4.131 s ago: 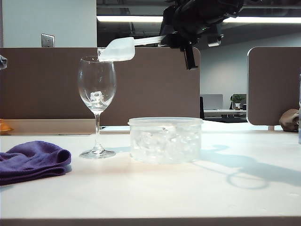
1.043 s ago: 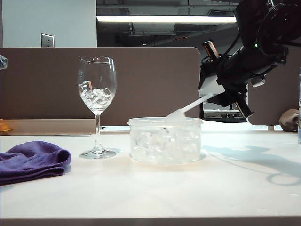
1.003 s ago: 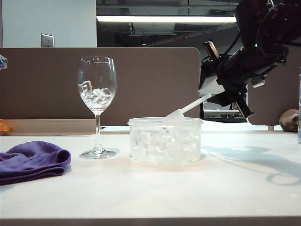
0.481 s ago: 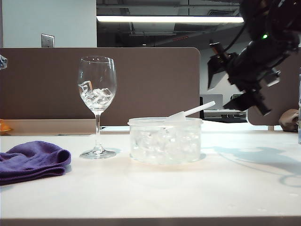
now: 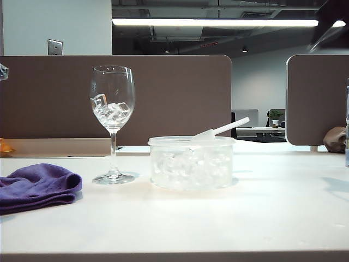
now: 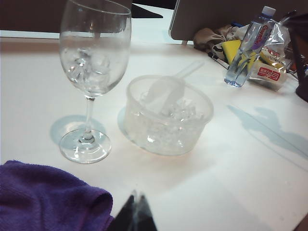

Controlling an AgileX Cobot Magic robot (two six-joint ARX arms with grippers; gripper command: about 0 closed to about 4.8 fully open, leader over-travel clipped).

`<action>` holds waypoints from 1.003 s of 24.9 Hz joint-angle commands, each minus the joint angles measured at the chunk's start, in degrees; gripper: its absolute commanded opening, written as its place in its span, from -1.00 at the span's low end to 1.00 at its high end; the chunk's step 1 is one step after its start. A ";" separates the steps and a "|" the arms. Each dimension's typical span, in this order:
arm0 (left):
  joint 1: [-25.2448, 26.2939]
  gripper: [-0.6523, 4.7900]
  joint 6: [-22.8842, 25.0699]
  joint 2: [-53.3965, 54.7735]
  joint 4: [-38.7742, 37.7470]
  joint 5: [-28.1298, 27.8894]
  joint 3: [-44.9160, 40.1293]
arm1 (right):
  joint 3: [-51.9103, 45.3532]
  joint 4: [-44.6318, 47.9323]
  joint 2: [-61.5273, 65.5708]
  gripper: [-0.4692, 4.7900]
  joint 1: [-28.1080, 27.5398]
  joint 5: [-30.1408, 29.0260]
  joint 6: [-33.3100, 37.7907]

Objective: Pick up an ice shovel filled with ice cubes and pour the ice from the shovel into the glass.

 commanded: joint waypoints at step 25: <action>0.13 -0.78 0.11 -1.42 -0.61 0.04 0.24 | -17.22 -29.38 -57.86 -0.83 -3.98 1.75 -36.30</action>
